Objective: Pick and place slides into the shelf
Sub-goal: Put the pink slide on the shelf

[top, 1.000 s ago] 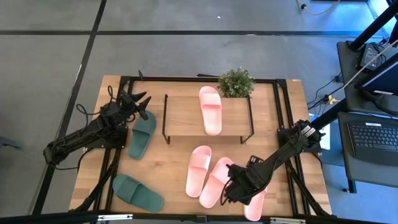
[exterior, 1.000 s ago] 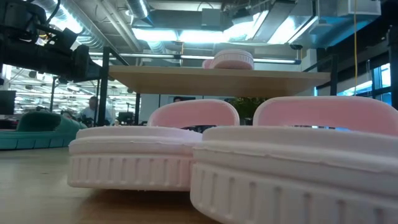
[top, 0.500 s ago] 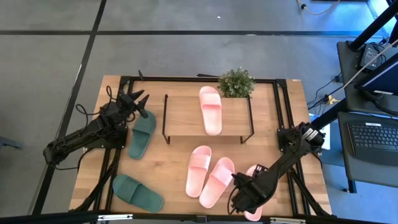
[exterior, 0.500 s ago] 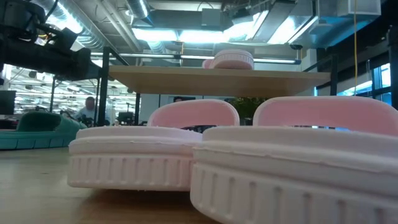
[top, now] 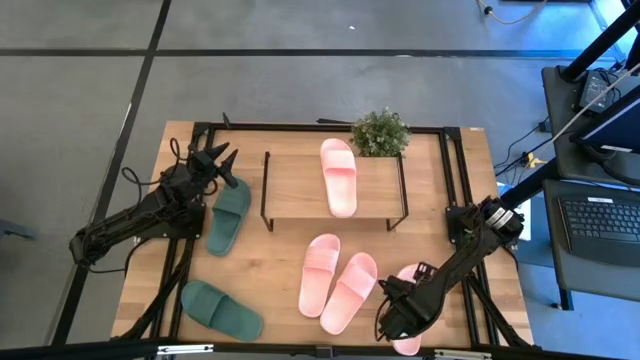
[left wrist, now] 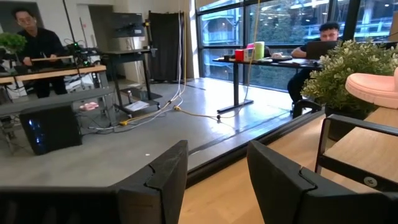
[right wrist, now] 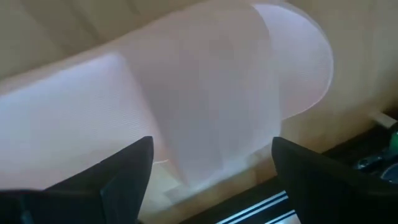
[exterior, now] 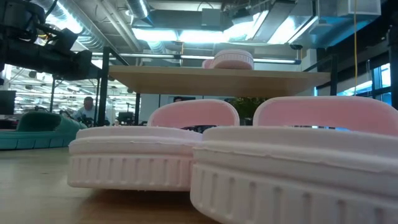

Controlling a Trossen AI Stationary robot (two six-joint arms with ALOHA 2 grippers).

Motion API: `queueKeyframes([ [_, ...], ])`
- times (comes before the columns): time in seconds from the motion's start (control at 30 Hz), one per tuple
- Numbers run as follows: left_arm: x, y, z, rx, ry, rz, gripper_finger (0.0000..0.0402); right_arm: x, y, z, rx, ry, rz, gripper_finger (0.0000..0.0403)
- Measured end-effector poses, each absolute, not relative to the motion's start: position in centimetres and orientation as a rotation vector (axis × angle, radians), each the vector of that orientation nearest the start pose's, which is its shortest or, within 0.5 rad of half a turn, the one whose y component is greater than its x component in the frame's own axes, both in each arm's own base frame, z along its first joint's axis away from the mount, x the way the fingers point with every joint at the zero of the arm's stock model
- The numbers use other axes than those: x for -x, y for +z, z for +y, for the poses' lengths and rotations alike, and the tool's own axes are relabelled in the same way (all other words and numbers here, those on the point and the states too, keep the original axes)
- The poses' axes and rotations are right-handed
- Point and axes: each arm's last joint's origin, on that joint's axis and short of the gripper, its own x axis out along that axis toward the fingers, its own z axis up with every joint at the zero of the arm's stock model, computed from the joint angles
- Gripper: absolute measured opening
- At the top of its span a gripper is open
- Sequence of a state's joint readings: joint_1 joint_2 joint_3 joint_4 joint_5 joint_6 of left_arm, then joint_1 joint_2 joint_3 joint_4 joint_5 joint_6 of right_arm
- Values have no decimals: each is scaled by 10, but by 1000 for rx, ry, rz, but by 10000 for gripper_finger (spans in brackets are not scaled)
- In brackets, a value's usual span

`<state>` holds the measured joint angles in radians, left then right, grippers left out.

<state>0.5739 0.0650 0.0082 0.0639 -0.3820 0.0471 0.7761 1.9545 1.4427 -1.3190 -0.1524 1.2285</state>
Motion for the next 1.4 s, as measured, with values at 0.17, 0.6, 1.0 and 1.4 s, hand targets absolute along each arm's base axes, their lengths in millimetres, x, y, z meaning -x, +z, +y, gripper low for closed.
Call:
queueKeyframes([
  [0.17,-77,167,63,-44,956,15,159,-231,175,233,-237,-542,1829,326],
  [0.6,-77,167,63,-43,955,16,159,-230,167,227,-233,-566,1828,311],
  [1.0,-77,167,63,-42,955,15,159,-234,167,223,-207,-584,1786,25],
  [1.4,-77,167,63,-42,954,15,159,-252,223,243,-332,-358,1862,13],
])
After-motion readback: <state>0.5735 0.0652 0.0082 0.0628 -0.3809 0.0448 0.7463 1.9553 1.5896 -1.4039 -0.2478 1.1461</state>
